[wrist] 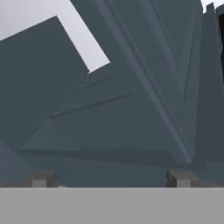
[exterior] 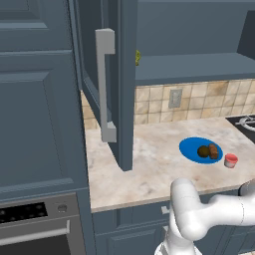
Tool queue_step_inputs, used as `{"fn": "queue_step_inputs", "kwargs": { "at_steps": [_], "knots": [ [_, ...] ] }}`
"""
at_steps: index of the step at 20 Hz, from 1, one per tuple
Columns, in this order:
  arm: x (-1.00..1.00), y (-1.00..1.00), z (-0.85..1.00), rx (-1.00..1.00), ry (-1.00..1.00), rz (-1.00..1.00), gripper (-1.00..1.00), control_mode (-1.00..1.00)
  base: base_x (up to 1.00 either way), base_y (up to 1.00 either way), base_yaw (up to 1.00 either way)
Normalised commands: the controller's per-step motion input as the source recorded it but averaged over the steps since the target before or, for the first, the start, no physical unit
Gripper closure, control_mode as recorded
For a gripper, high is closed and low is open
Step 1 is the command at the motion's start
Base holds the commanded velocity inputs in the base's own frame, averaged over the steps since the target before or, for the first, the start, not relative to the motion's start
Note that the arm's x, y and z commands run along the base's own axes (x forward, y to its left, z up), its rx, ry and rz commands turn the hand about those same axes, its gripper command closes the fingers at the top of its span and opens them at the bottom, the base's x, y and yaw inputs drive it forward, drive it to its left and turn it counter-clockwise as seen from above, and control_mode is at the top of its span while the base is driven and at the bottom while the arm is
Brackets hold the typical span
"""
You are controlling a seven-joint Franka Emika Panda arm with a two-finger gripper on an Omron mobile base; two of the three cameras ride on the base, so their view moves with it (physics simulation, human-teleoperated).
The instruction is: Pick the avocado and bread from the counter and place them on the plate. Then pick the jam from the cabinet and place it next to the plate. Lastly close the cabinet door.
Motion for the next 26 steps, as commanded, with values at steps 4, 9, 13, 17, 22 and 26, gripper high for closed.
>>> {"fn": "queue_step_inputs", "kwargs": {
  "at_steps": [4,9,13,17,22,26],
  "knots": [
    [0.23,0.00,0.00,0.01,-0.02,-0.21,-1.00,-1.00,0.00,0.00,0.00],
    [0.13,0.00,0.02,0.00,-0.10,-0.18,-1.00,-1.00,0.00,0.00,0.00],
    [0.09,-0.04,0.03,0.02,-0.01,-0.05,-1.00,-1.00,0.00,0.00,0.00],
    [0.16,-0.03,0.00,0.04,0.00,0.00,-1.00,-1.00,0.00,0.00,0.00],
    [0.20,-0.01,0.00,0.07,0.01,0.00,-1.00,-1.00,0.00,0.00,0.00],
    [0.16,-0.07,0.07,0.10,0.03,0.00,-1.00,-1.00,0.00,0.00,0.00]
  ]
}}
